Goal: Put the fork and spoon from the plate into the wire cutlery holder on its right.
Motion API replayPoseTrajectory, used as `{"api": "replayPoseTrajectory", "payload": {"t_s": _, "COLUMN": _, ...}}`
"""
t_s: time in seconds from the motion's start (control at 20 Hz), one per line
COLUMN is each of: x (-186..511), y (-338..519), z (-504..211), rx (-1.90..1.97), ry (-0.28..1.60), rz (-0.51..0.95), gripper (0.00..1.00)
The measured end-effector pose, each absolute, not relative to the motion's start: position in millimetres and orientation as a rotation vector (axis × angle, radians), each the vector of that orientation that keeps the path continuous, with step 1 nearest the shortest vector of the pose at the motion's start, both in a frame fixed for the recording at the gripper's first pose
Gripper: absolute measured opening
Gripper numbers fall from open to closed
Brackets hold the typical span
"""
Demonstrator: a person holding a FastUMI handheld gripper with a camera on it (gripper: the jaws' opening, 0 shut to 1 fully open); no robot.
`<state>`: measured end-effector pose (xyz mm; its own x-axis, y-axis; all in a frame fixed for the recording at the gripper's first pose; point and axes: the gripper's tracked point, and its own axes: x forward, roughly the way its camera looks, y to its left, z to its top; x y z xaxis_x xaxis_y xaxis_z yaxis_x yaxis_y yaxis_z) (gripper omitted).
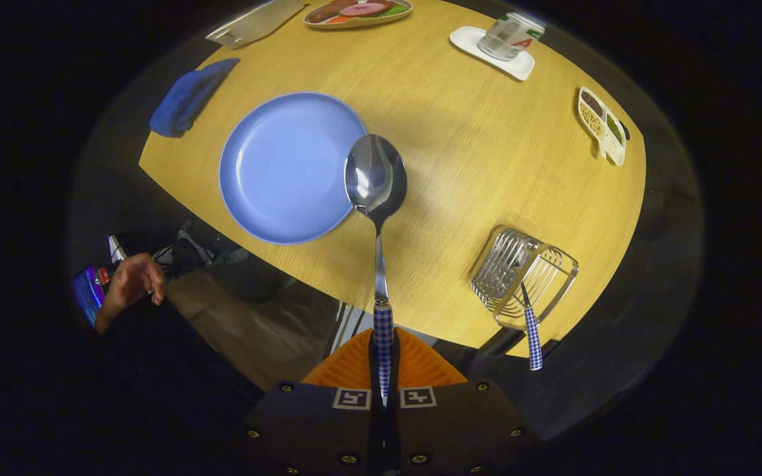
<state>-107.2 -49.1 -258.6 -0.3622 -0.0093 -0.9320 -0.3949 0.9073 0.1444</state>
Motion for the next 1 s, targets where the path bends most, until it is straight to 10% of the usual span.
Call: {"api": "replayPoseTrajectory", "payload": {"t_s": 1.0, "x": -125.8, "y": -184.0, "z": -242.2, "rx": -0.218, "ry": 2.137, "rz": 0.163, "gripper": 0.03}}
